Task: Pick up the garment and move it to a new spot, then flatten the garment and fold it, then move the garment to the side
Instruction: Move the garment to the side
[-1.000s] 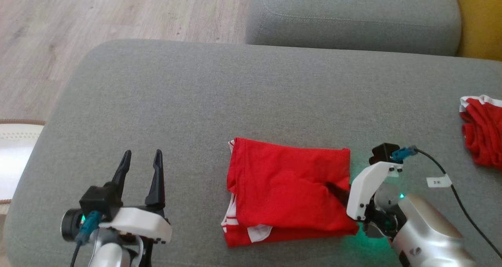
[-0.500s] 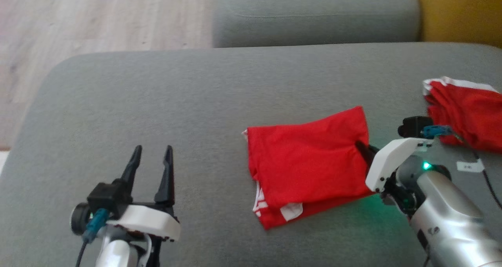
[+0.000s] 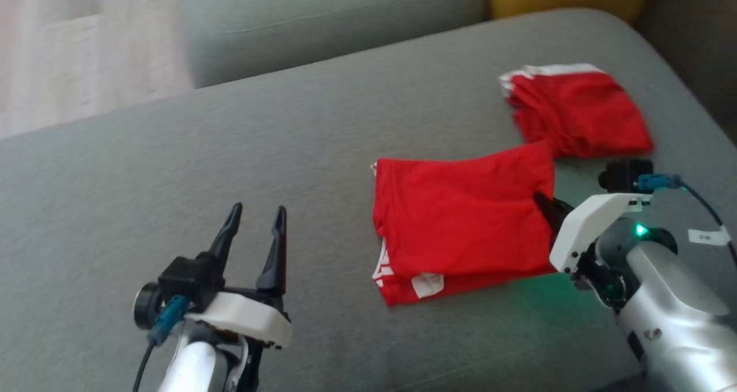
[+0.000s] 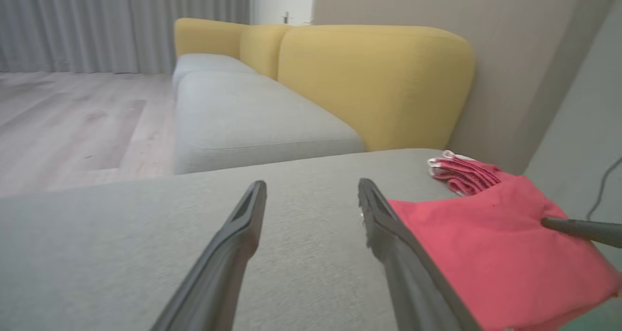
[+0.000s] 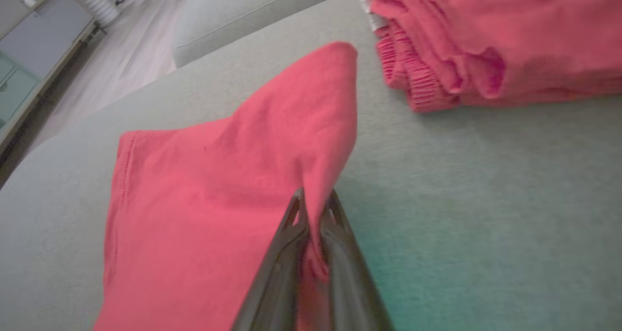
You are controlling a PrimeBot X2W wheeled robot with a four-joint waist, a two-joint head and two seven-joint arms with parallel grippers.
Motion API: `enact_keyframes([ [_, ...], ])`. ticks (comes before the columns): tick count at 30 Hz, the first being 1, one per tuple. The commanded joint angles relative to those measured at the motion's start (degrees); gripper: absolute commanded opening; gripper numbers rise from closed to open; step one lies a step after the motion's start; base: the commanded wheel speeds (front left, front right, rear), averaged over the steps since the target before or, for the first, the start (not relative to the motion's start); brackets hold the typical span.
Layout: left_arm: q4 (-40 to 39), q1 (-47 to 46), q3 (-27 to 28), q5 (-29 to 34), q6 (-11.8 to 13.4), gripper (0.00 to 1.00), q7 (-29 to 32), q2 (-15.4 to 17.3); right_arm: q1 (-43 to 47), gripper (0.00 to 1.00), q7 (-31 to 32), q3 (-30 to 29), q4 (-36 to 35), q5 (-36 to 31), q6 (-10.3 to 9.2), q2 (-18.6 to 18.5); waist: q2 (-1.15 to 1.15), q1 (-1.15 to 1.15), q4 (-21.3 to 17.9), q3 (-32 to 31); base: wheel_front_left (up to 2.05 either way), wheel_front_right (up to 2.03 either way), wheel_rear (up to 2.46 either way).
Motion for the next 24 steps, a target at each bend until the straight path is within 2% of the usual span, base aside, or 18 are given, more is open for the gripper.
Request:
enact_keyframes([
  [1,-2.0,-3.3,1.5,-0.5,0.3,1.0,-0.7,0.1,-1.9,0.0,-1.1,0.6,-2.6,0.1,0.39,-1.0,0.0,0.0,-4.1,0.8,0.0,0.0,0.0],
  [9,-1.6,-3.9,1.3,-0.2,0.4,1.0,-0.7,0.1,-1.1,0.0,-1.5,0.4,-4.6,0.4,0.39,-2.3,0.0,0.0,-5.8,1.6,0.0,0.0,0.0],
  [15,-1.1,-4.8,1.1,0.5,0.0,1.0,-0.7,0.1,-3.0,0.0,-2.4,0.8,-7.1,0.0,0.39,-3.3,0.0,0.0,-3.5,3.4,0.0,0.0,0.0],
  [24,-0.7,-7.5,0.6,2.1,-0.3,1.0,-0.7,0.1,-14.4,0.0,-1.4,3.8,-8.5,-0.8,0.39,-7.5,0.0,0.0,0.8,9.4,0.0,0.0,0.0],
])
